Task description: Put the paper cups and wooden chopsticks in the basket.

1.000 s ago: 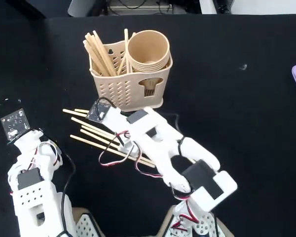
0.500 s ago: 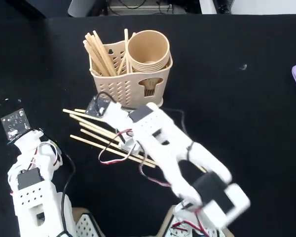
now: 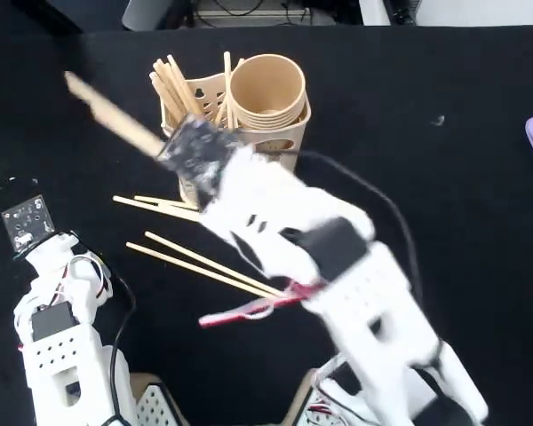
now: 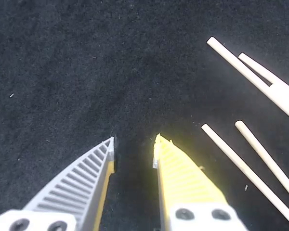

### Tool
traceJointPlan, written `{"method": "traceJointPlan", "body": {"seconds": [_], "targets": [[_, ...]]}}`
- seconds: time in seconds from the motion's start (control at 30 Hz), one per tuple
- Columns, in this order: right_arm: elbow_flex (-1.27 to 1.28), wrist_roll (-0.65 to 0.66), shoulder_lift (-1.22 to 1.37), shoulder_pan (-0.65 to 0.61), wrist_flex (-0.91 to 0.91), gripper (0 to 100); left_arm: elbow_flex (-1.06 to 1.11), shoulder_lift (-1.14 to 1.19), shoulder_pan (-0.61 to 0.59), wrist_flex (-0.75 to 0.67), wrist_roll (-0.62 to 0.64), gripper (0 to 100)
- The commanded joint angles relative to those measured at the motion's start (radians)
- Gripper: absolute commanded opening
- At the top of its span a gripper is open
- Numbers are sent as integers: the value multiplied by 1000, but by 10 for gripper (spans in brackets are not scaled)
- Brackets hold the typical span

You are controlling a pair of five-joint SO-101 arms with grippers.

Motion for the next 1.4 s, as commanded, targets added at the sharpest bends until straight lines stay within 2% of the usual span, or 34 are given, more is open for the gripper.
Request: {"method": "traceJointPlan", "body": {"seconds": [0.0,0.17,0.27,0.43,0.73,0.8,0.9,1.07,1.3,1.37], "targets": [[-91,-120,-61,-9,-301,11,-8,-9,4,-9,-6,145],[12,-212,-13,-2,-660,11,-7,-9,4,-8,-6,145],[76,-270,58,44,-830,11,-7,-9,4,-8,-6,145],[120,-430,196,157,-988,11,1,-9,4,-9,-6,145],[122,-450,328,153,-941,14,1,-9,12,-15,-6,145],[122,-450,337,133,-925,55,1,-9,12,-15,-6,145],[116,-450,337,104,-864,181,2,-9,12,-15,-6,145],[61,-451,331,98,-761,172,2,-9,12,-12,-6,145],[27,-446,48,103,-463,159,2,-9,12,-9,-6,145],[31,-394,-74,137,-321,159,1,-9,10,-9,-6,145]]}}
